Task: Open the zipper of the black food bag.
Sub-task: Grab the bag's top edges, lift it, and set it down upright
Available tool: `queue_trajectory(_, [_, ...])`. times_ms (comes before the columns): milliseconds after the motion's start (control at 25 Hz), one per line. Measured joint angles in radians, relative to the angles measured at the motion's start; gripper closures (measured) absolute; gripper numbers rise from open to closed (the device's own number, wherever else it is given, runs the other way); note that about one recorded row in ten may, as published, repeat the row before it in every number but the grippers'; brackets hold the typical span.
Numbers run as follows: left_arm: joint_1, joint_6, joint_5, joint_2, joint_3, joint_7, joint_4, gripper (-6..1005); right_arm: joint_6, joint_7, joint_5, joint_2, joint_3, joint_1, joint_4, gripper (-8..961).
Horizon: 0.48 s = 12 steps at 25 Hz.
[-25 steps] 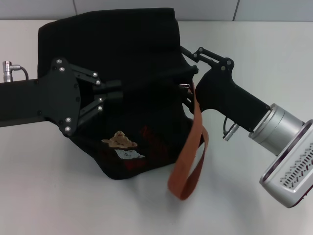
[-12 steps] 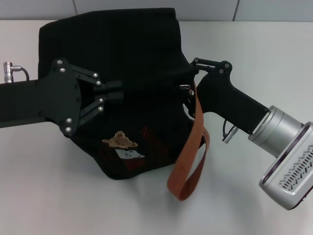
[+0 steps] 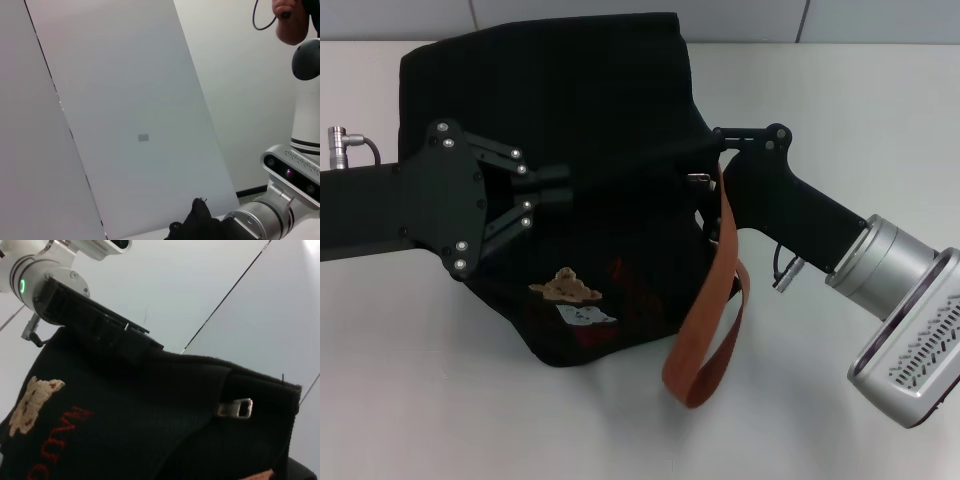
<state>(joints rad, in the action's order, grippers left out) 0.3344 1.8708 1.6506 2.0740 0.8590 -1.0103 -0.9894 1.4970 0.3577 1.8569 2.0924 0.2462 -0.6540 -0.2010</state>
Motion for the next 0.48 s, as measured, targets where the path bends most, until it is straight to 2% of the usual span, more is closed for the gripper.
queue_trajectory(480, [0.0, 0.001, 0.0, -0.002, -0.005, -0.001, 0.002, 915, -0.003, 0.001, 0.01, 0.0, 0.001, -0.001, 0.0, 955])
